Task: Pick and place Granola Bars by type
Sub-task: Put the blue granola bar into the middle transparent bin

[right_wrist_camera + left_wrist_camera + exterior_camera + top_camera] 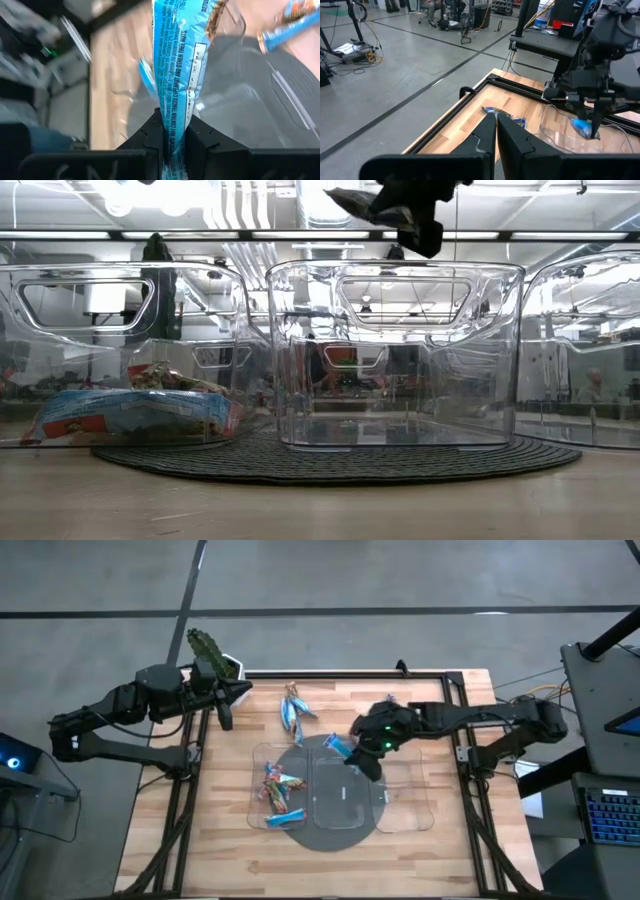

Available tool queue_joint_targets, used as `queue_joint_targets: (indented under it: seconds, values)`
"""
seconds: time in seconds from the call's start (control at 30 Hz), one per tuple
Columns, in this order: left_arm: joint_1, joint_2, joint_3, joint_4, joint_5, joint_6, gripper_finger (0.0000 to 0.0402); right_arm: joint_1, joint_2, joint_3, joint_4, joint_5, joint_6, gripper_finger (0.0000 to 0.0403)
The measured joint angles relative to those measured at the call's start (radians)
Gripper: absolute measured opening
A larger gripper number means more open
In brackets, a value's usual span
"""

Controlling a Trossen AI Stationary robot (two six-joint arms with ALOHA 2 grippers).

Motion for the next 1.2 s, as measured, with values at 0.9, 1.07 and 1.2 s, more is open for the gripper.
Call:
queue_joint_targets:
  seconds: [0.9,1.07,1.2]
  values:
    - [0.0,0.001,-0.001,-0.01,0.0,0.038,0.0,0.058,0.31,0.236,-0.264,0.006,-0.028,0.0111]
    - [0.0,0.001,-0.001,-0.009,0.0,0.039,0.0,0.058,0.31,0.236,-0.261,0.009,-0.024,0.0162]
    - [0.0,0.001,-0.001,-0.009,0.0,0.04,0.0,0.058,0.31,0.236,-0.255,0.011,-0.024,0.0186]
